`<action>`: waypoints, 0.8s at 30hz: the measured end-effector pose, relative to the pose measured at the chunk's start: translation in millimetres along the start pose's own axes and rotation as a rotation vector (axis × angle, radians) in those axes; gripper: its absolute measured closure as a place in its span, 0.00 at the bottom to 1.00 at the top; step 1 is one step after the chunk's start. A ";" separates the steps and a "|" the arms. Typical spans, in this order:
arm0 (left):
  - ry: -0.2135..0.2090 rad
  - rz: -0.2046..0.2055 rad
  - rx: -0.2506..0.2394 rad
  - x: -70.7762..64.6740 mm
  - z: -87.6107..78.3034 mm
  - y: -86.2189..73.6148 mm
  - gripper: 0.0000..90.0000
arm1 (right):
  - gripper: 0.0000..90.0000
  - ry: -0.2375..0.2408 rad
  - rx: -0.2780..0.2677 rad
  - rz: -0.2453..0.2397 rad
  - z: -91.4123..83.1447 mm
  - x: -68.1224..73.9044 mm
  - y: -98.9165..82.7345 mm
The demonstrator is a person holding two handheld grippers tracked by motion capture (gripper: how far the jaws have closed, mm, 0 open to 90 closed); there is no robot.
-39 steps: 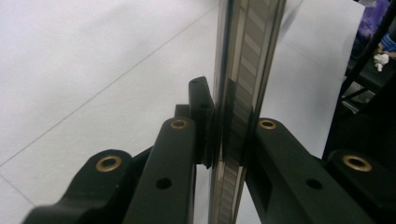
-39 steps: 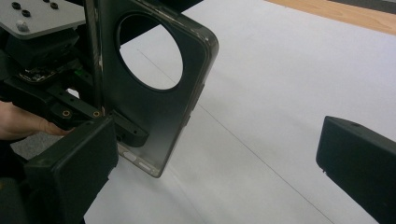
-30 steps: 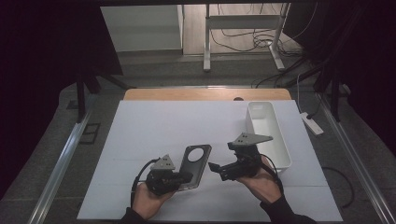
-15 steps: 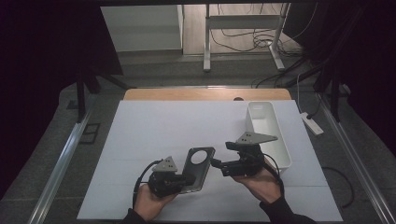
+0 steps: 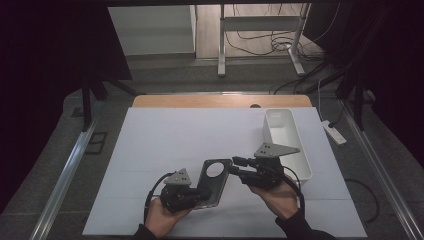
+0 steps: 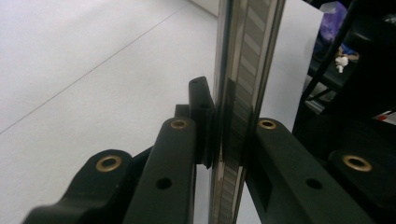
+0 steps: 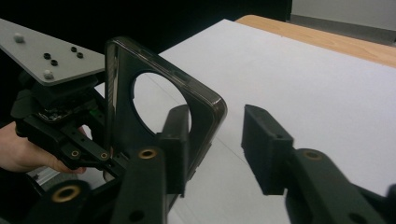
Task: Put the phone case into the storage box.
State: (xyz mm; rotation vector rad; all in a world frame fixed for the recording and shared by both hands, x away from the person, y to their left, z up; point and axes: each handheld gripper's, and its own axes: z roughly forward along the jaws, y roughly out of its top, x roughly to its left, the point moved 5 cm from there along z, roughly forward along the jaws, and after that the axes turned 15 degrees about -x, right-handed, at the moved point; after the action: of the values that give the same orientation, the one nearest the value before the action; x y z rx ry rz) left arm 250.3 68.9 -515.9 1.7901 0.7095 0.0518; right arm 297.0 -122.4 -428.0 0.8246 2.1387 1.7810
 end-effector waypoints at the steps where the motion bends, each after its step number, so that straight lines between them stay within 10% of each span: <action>1: -0.004 0.000 -0.001 -0.2 -0.1 0.2 0.94 | 0.73 0.003 -0.001 0.000 -0.1 0.2 0.2; 24: -0.077 -0.016 -0.013 -0.8 1.7 -1.1 0.94 | 0.89 0.047 -0.027 0.039 -1.9 1.5 2.7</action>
State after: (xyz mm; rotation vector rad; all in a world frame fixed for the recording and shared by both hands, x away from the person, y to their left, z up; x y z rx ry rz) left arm 249.8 67.2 -517.2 1.7646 0.6671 -0.0228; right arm 295.5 -122.9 -424.8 0.8316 2.1371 1.8618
